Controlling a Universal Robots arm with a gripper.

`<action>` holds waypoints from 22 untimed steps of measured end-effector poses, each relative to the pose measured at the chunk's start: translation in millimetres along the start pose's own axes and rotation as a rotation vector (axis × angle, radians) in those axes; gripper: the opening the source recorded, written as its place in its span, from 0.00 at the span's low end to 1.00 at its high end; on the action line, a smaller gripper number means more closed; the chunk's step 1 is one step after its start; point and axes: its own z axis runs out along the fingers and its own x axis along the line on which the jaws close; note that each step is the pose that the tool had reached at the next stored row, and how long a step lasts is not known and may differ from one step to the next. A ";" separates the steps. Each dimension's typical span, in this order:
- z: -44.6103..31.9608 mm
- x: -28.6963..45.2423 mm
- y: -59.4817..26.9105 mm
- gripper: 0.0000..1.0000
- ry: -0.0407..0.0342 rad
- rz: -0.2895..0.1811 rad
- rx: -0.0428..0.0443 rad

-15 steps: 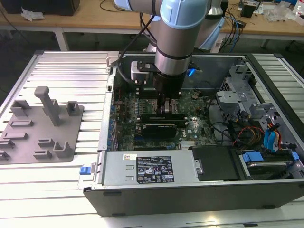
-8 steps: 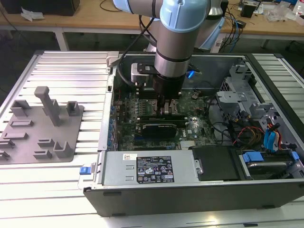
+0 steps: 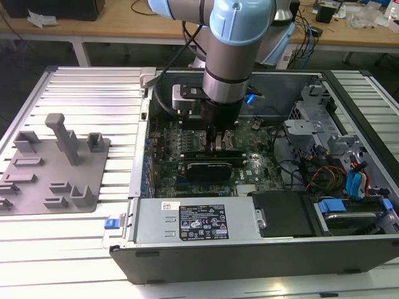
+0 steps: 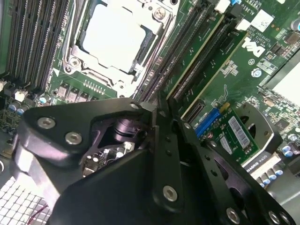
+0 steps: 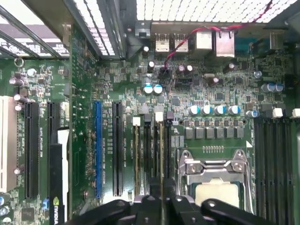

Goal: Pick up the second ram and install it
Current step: 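Insert the second ram into the second slot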

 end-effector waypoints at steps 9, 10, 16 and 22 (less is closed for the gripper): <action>-17.2 -0.9 0.8 0.24 0.0016 0.000 -0.0007; -17.2 -0.9 0.2 0.24 0.0014 0.000 -0.0007; -17.5 -1.1 -13.7 0.24 0.0014 0.000 -0.0020; -17.5 -1.1 -13.9 0.08 0.0014 0.000 -0.0020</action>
